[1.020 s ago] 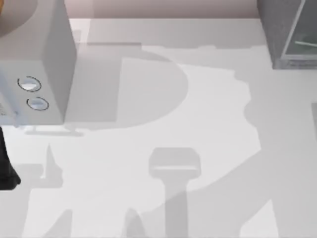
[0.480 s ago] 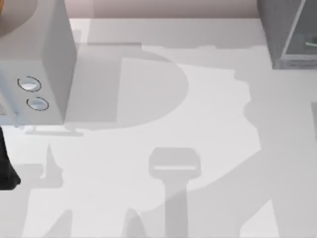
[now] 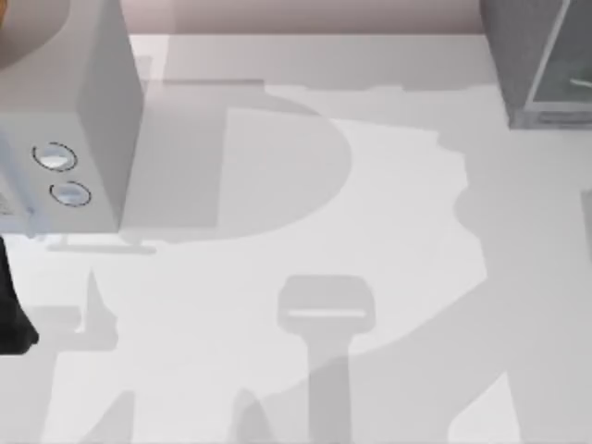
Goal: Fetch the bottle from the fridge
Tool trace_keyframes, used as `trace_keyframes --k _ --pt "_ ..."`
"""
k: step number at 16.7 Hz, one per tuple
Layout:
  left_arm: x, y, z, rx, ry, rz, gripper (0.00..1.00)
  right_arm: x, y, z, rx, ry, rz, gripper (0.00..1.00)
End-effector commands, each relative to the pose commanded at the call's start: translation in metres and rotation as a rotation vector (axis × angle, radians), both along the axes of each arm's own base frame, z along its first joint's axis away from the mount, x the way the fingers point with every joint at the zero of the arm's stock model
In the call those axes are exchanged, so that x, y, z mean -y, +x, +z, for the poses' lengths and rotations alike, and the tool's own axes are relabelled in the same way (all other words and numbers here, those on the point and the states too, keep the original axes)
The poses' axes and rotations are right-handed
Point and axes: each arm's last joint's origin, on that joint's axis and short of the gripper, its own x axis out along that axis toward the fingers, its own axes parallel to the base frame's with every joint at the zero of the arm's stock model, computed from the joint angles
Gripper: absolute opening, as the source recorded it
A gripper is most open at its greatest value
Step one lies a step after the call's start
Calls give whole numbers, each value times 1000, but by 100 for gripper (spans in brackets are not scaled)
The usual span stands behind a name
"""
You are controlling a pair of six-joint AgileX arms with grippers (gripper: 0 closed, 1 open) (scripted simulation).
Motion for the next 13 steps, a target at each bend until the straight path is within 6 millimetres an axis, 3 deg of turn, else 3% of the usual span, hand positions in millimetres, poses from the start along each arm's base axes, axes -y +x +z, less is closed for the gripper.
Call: trace_keyframes --k 5,13 --pt "0 0 0 0 0 0 100 1 0 2 1 1 -3 0" --pt "0 0 0 0 0 0 100 1 -1 47 -4 2 -3 0"
